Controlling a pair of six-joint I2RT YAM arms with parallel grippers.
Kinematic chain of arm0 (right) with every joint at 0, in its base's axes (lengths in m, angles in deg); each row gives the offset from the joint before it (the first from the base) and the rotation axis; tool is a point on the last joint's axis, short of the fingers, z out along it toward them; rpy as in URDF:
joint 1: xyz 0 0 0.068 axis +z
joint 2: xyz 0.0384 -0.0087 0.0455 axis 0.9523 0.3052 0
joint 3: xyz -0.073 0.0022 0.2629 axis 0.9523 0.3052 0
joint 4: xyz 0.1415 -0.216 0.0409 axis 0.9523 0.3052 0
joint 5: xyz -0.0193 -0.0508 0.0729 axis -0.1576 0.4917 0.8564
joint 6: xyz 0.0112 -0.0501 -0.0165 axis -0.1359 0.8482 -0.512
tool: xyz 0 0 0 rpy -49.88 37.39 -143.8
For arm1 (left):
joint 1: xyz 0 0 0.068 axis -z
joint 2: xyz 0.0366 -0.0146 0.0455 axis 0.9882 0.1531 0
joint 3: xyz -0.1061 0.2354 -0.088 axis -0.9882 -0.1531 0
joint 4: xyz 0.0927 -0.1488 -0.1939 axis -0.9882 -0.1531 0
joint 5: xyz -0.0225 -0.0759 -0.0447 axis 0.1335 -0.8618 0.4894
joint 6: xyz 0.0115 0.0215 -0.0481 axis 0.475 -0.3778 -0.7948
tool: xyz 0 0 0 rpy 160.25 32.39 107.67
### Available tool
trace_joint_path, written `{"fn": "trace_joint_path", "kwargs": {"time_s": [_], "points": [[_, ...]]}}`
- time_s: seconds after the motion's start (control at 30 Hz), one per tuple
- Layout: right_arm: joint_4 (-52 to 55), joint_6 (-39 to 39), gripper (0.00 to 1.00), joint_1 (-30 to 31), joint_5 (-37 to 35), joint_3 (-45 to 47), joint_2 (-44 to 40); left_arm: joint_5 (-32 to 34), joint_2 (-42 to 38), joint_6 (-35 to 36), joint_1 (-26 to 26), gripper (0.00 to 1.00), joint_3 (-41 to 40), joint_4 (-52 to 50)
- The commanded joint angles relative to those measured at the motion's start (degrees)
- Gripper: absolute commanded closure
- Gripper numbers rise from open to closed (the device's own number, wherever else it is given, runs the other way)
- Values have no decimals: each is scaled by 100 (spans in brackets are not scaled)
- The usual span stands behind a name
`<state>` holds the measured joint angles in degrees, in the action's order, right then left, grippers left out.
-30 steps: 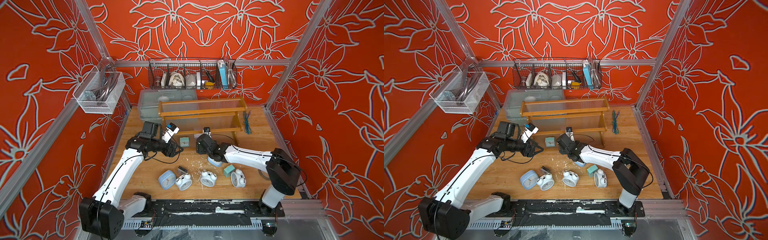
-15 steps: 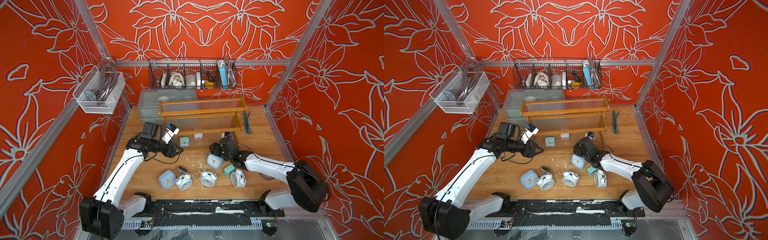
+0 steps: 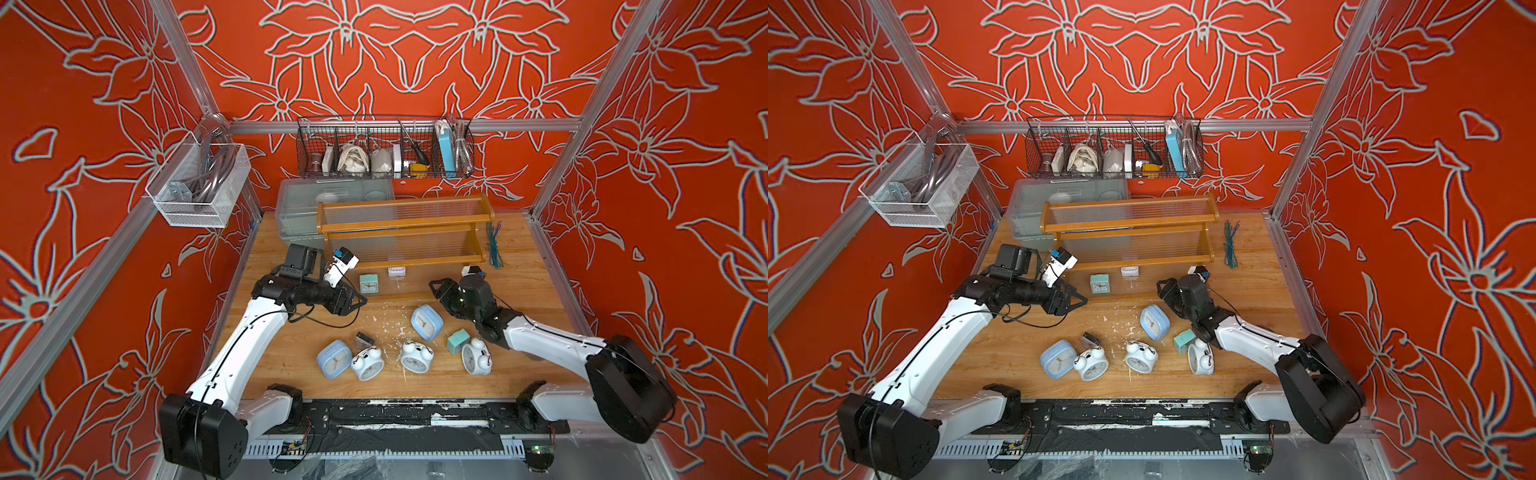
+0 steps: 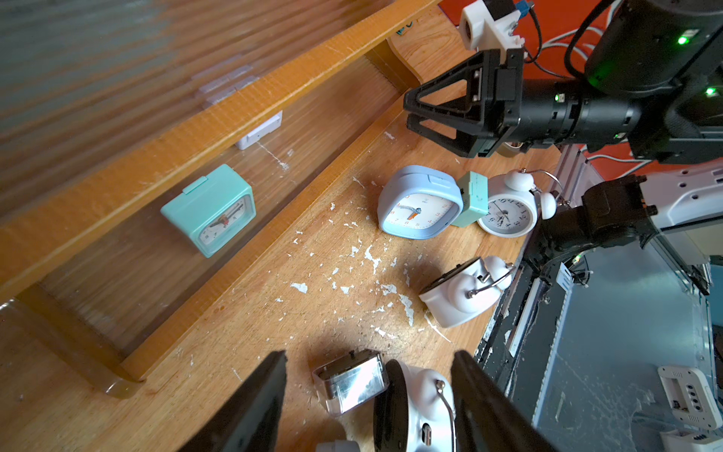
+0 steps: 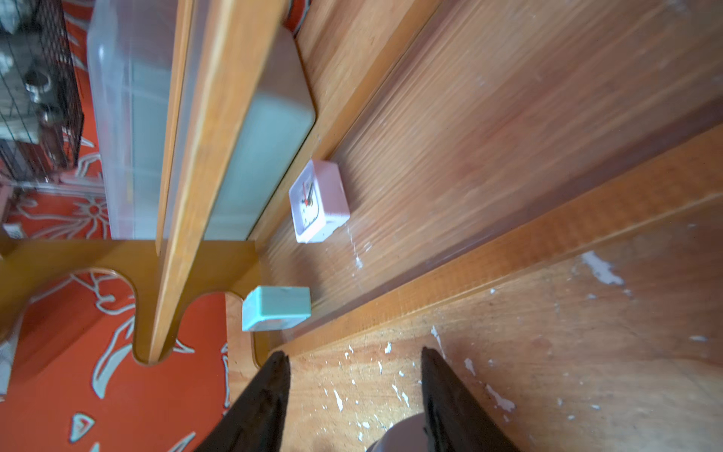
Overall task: Place the alarm clocks on the shelf by style
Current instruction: Adjust the alarm on the shelf.
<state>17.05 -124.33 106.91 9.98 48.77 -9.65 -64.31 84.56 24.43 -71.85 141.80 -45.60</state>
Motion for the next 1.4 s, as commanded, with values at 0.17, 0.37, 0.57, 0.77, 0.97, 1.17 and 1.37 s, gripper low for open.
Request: {"fn": "trace_joint_path", "kwargs": {"time_s": [0.17, 0.37, 0.57, 0.77, 0.97, 1.17, 1.37], "points": [[-1164, -1125, 49, -180, 652, 85, 724, -104, -48, -3, -38, 32, -41, 9], [-1890, -1311, 50, -206, 945, -336, 1707, -77, -79, 2, -38, 32, -30, -16], [-2480, -1384, 51, -210, 1293, -921, 2768, -60, -110, 10, -55, 33, -38, -52], [-2451, -1266, 50, -208, 1385, -1451, 3329, -60, -100, 2, -64, 33, -47, -61], [-2453, -1278, 48, -211, 1530, -1871, 3769, -60, -101, -4, -74, 33, -47, -59], [-2110, -1226, 43, -207, 1495, -2101, 3899, -60, -108, -14, -82, 33, -47, -61], [-1610, -1205, 44, -202, 1390, -2223, 3973, -60, -125, -24, -91, 33, -52, -61]]}}
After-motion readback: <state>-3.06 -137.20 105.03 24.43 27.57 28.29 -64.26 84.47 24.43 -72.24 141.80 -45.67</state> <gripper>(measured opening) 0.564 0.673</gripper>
